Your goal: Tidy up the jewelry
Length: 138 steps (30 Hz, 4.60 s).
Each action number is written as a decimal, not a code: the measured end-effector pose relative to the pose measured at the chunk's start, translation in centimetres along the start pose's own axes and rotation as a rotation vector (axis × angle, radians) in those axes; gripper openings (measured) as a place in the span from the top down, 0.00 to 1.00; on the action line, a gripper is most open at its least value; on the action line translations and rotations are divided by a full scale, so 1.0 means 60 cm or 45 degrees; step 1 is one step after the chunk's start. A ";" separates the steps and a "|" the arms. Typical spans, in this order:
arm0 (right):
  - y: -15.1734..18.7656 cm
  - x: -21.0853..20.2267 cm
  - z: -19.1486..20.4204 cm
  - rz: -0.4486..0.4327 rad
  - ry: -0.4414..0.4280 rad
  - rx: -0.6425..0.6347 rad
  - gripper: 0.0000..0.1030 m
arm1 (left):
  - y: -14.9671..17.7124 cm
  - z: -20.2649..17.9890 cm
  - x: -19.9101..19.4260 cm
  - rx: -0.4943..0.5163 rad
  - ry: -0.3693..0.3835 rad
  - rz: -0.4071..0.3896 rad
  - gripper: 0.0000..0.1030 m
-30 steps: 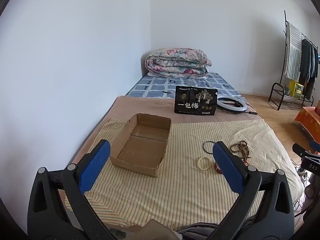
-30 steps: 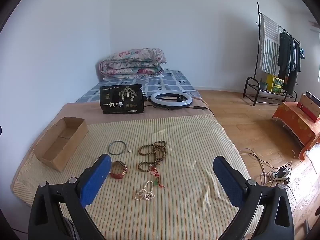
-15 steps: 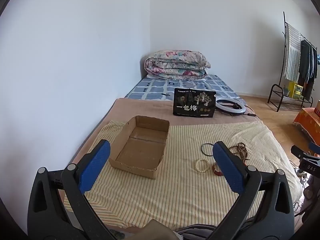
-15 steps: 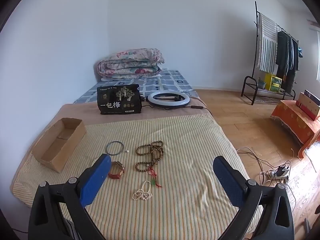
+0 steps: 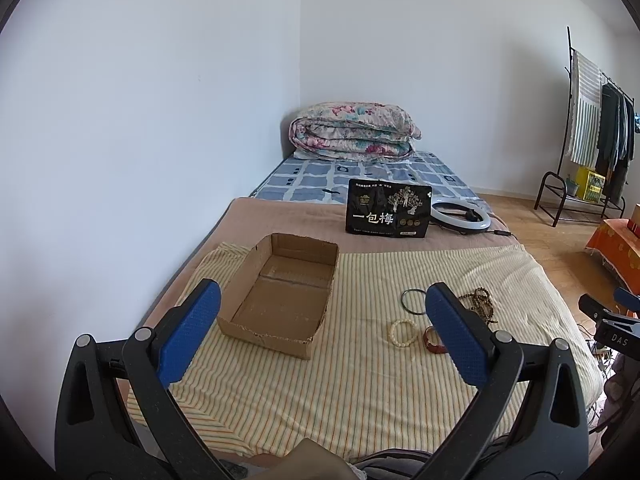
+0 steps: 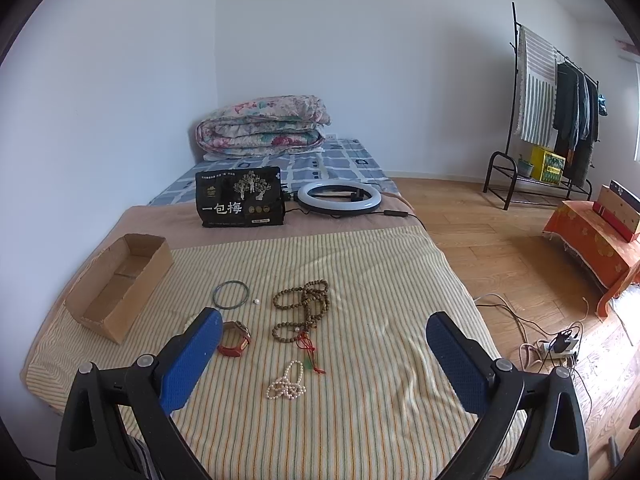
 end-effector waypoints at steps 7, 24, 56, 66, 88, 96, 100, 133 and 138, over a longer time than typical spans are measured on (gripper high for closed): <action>-0.002 -0.001 0.001 0.001 -0.003 -0.001 0.00 | 0.002 0.001 0.000 -0.002 0.002 -0.003 0.00; 0.001 -0.001 0.001 0.014 -0.008 0.002 0.00 | -0.004 -0.001 -0.003 -0.004 0.005 -0.003 0.00; 0.006 0.005 0.002 0.026 -0.008 0.003 0.00 | 0.000 -0.002 -0.002 -0.005 0.005 -0.007 0.00; 0.018 0.044 -0.004 0.068 0.016 0.012 0.00 | 0.022 -0.011 0.047 -0.011 0.010 0.062 0.00; 0.027 0.190 -0.046 0.223 -0.019 0.109 0.01 | 0.079 -0.080 0.202 0.101 0.213 0.304 0.16; 0.027 0.270 -0.025 0.292 -0.099 0.074 0.05 | 0.106 -0.111 0.269 0.092 0.335 0.435 0.28; 0.031 0.308 -0.015 0.341 -0.127 0.083 0.06 | 0.120 -0.127 0.300 0.109 0.367 0.480 0.32; 0.064 0.528 0.076 0.663 -0.106 0.024 0.37 | 0.234 -0.240 0.492 0.229 0.554 0.826 0.63; 0.067 0.524 0.076 0.659 -0.079 -0.061 0.52 | 0.245 -0.242 0.500 0.203 0.569 0.857 0.69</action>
Point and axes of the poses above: each gripper's, at about its wrist camera, not at the fingertips, and x roughly the way its jaws point, z to its left, y to its underside, the point moved 5 cm from there along x, roughly the way its jaws point, and after that the axes turned 6 degrees about y, right-handed, at the moved point
